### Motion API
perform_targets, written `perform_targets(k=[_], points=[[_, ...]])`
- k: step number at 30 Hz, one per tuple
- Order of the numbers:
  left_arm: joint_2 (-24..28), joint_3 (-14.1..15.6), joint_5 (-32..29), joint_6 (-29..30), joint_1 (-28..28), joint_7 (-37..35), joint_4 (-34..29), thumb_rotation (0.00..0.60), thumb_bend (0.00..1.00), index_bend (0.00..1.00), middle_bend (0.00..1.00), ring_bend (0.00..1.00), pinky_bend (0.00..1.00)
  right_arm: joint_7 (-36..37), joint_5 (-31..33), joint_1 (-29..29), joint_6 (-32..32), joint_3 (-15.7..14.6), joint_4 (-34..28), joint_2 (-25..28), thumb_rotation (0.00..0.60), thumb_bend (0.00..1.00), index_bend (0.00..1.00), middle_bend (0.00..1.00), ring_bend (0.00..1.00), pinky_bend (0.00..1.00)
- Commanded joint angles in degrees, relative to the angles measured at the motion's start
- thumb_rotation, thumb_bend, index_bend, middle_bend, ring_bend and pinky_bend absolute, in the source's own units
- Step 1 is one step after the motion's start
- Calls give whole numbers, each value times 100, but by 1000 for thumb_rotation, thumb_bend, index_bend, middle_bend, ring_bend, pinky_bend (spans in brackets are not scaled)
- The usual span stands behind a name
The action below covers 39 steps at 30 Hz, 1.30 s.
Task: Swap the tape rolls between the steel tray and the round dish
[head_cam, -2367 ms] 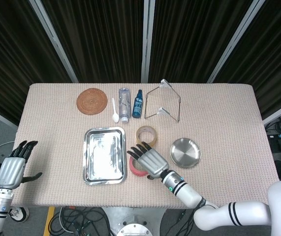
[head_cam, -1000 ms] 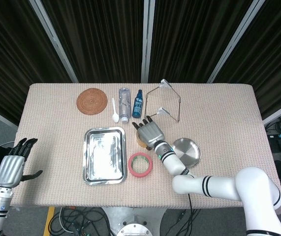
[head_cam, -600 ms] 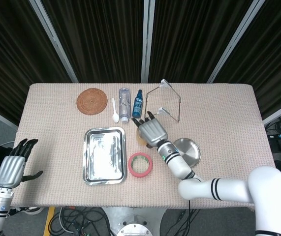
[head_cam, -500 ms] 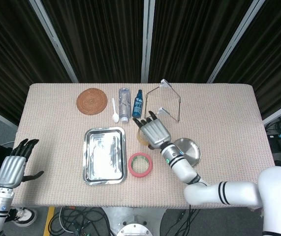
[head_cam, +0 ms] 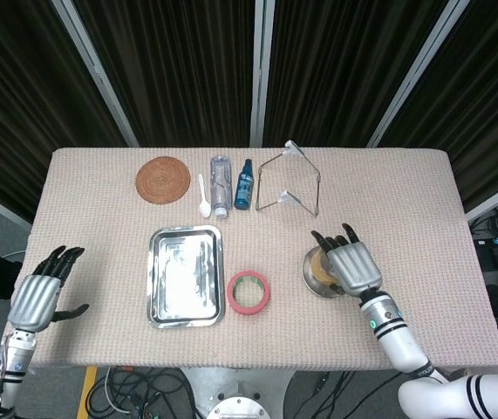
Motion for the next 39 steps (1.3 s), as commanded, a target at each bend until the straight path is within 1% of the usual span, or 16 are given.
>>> perform_targets(k=[1, 3, 5, 7, 9, 10, 12, 14, 19, 21, 25, 27, 30, 33, 37, 39], points=[[7, 6, -18, -17, -2, 8, -1, 600, 70, 90, 102, 43, 213, 210, -113, -173, -197, -37, 338, -183, 600, 176, 0, 411, 318, 56], [3, 3, -38, -17, 4, -4, 11, 600, 70, 90, 102, 43, 213, 212, -124, -201, -281, -10, 487, -267, 600, 176, 0, 410, 296, 53], [-7, 8, -41, -17, 8, -14, 29, 600, 71, 90, 102, 40, 213, 205, -113, -212, -356, 27, 608, -343, 600, 169, 0, 387, 245, 44], [-12, 20, -40, -25, 10, -16, 43, 600, 71, 90, 102, 35, 212, 240, -118, -227, -449, 75, 722, -423, 600, 150, 0, 316, 173, 31], [-15, 26, -31, -18, 13, -16, 56, 600, 70, 90, 102, 35, 212, 320, -185, -252, -522, 117, 807, -477, 600, 126, 0, 221, 90, 14], [-14, 28, -27, -14, 14, -20, 57, 600, 71, 90, 102, 35, 212, 350, -229, -267, -542, 127, 836, -488, 600, 99, 0, 142, 36, 4], [-9, 28, -17, 0, 16, -28, 57, 600, 71, 90, 102, 35, 212, 391, -318, -305, -571, 139, 858, -477, 600, 35, 0, 35, 0, 0], [-1, 29, -5, 15, 18, -42, 51, 600, 70, 90, 102, 35, 212, 403, -394, -349, -561, 152, 812, -419, 600, 1, 0, 0, 0, 0], [-9, 35, 40, 14, -5, -63, 12, 600, 70, 90, 102, 35, 212, 421, -496, -493, -441, 190, 533, -171, 600, 0, 0, 0, 0, 0], [-13, 45, 93, -30, -53, -67, -27, 600, 70, 90, 102, 35, 211, 536, -690, -618, -259, 215, 376, -27, 600, 0, 0, 0, 0, 0], [-47, 56, 328, -206, -278, 19, -177, 600, 70, 90, 102, 35, 211, 765, -1158, -978, 350, 254, 66, 352, 600, 0, 0, 0, 0, 0], [-111, 81, 505, -389, -465, 94, -294, 600, 69, 90, 102, 35, 211, 937, -1345, -1222, 706, 273, -105, 592, 600, 0, 0, 0, 0, 0], [-254, 98, 720, -712, -769, 152, -470, 600, 65, 90, 102, 35, 211, 1341, -1535, -1581, 1129, 317, -189, 915, 600, 0, 0, 0, 0, 0], [-392, 45, 907, -977, -1080, 270, -657, 600, 60, 90, 101, 35, 211, 1856, -1582, -1878, 1350, 394, -133, 1211, 600, 0, 0, 0, 0, 0], [-553, -128, 1091, -1343, -1542, 512, -853, 600, 61, 90, 101, 35, 211, 2451, -1598, -2202, 1502, 487, 8, 1490, 600, 0, 0, 0, 0, 0], [-664, -256, 1073, -1659, -1835, 616, -902, 600, 61, 90, 101, 35, 211, 2754, -1612, -2362, 1560, 529, 102, 1566, 600, 0, 0, 0, 0, 0]])
